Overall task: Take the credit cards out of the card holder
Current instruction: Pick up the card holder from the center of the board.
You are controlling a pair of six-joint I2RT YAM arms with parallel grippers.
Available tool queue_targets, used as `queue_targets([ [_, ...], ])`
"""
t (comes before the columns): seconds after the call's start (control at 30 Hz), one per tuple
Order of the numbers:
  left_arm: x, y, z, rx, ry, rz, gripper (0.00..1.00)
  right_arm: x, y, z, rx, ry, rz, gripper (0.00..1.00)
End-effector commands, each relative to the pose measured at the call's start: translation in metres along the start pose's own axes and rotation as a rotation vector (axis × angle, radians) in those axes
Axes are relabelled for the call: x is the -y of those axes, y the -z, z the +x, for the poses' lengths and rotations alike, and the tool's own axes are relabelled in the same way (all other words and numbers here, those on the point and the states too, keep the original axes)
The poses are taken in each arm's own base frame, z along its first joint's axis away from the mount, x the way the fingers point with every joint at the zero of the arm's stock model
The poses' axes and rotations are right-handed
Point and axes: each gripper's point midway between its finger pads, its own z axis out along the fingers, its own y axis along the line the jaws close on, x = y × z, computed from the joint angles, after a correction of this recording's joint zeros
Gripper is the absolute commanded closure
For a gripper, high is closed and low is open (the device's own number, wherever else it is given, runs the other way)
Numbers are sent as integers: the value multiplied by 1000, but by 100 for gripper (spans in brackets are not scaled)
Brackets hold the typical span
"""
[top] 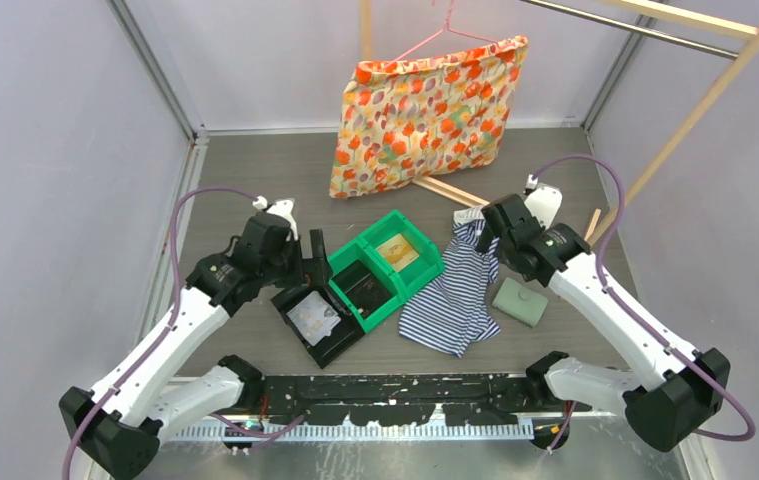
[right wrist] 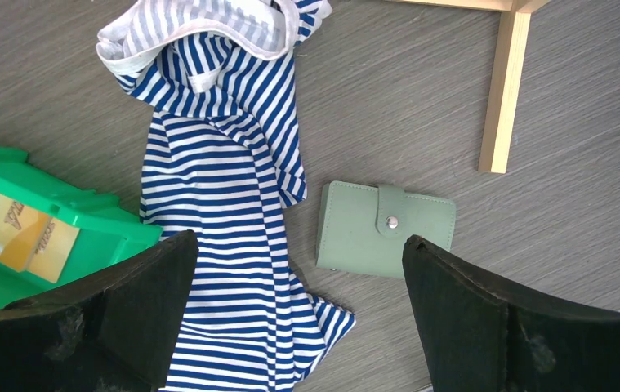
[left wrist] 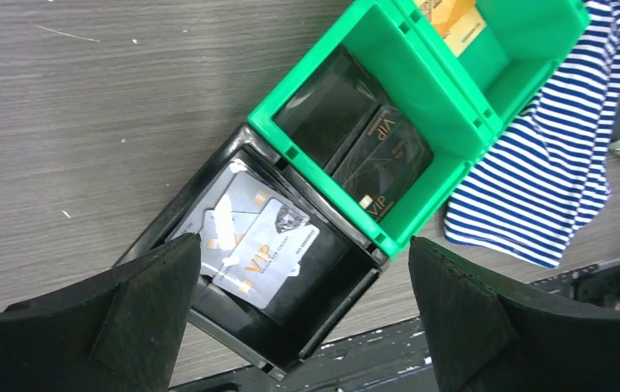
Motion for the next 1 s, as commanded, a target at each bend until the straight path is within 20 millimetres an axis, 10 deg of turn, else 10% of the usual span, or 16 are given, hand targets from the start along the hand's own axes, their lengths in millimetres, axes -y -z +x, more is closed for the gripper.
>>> queue_targets([
  [0.0, -7, -1, -13, 21, -85, -52, 0, 9, 9, -12, 69, -81, -8, 0],
  [0.43, -1, -2, -18, -46, -170, -165, 4, 4, 6, 6, 32, -41, -104, 0],
  [0.63, 88, -13, 6, -64, -389, -51, 2, 30, -21, 27, -121, -179, -4, 1],
  [0.97, 132, -20, 5, -62, -374, 103, 0, 69, -51, 66, -283, -321, 130, 52],
])
